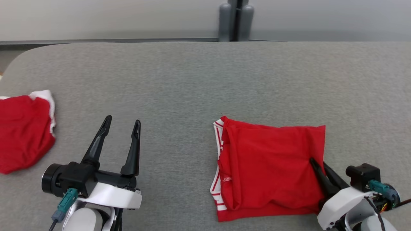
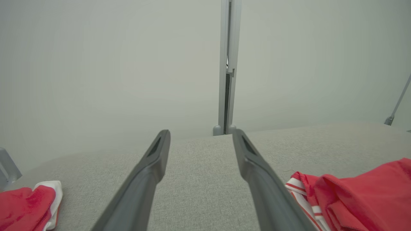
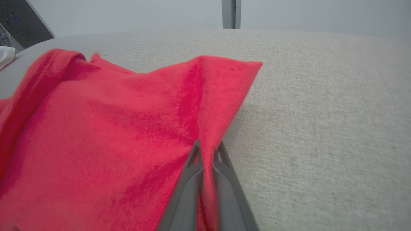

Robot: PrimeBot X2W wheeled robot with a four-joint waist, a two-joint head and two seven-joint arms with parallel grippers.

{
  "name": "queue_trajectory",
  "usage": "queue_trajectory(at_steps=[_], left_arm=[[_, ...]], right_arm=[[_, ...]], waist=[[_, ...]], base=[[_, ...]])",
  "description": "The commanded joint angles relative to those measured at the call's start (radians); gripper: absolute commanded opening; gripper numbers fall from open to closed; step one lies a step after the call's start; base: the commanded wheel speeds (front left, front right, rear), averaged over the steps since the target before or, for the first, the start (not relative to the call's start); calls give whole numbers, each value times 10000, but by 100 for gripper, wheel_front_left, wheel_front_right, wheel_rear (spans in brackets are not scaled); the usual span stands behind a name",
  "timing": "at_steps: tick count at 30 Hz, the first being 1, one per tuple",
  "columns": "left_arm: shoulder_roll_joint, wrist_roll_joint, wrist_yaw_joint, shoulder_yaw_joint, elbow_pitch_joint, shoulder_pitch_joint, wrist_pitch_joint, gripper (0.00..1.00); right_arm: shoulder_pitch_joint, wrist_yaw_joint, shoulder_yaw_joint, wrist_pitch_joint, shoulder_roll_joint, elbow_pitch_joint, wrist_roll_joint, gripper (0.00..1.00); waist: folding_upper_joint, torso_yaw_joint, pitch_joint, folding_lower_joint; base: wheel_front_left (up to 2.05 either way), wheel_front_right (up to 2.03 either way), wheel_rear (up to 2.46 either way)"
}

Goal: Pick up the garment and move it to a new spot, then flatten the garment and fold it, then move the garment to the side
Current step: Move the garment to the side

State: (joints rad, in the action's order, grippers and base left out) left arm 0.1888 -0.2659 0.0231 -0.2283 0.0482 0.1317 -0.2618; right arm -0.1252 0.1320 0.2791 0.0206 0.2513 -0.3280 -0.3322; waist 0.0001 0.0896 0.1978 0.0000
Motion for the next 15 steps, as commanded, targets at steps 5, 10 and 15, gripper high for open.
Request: queue_trajectory(at_steps=[5, 10, 15], left_arm=[[236, 208, -185, -151, -294, 559, 55, 100], [398, 361, -350, -327, -578, 1078, 253, 100], [609, 501, -584, -485, -817, 1744, 540, 100]], right_arm=[[-996, -23, 61, 200, 663, -2, -72, 0], [-2047, -23, -109, 472, 1068, -367, -358, 0], [-3478, -23, -583, 806, 1778, -1318, -577, 0]], waist=[[-1, -2407, 770, 0], [-1, -3213, 1383, 0], [-1, -3571, 2235, 0]], base=[[0, 0, 0], [0, 0, 0], [0, 0, 0]])
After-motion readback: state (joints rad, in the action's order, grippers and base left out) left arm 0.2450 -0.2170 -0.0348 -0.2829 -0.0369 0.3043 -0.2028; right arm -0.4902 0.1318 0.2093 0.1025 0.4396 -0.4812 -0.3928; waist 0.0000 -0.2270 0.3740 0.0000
